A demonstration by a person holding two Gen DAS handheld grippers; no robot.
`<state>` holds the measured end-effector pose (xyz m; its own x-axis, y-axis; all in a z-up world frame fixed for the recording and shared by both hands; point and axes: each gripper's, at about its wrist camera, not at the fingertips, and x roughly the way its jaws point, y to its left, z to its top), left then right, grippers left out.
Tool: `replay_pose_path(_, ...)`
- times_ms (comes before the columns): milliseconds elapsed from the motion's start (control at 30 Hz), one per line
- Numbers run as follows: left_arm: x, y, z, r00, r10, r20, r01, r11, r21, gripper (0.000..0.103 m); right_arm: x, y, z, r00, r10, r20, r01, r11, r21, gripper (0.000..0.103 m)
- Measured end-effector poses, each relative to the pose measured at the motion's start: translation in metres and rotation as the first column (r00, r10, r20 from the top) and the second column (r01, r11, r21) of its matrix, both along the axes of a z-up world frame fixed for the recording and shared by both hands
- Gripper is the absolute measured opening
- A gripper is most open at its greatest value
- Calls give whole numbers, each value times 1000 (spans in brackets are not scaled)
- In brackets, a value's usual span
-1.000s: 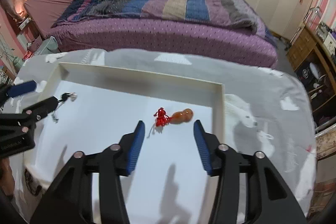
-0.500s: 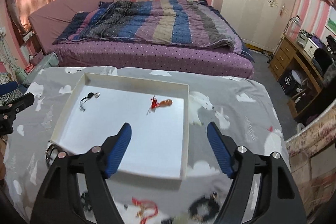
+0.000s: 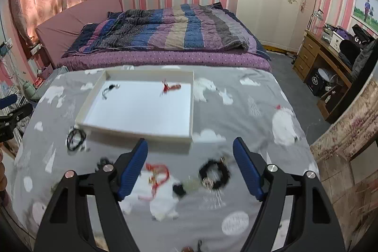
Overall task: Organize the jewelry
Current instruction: 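Grasp the cream scrunchie with the left tool while the right tool grasps the brown pendant cord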
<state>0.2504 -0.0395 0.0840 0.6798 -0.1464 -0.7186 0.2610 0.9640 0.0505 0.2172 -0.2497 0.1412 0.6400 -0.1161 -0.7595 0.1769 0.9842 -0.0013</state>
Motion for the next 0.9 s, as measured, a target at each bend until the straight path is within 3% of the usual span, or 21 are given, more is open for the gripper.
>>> replay_pose_path(267,-68,3,-42,998,-50,-41,50,999,9,100,-69,-4,-35,999,-20,-26,20,1000,17,75)
replay_pose_path(400,-95,5,-68,994,-54,-92,55,998,5,100,-93,-9,-64,996,-41,-79,47,997,62,75)
replay_pose_path(533,-113,8,-88,988,-45,-146,44,999,-9,100,-111,-9,-93,988,-64,-143,73,996,59,75)
replay_pose_path(900,-141,2,-131,969,-30,-243,49,996,71,100,-138,-6,-128,964,-81,-252,82,997,-6,75)
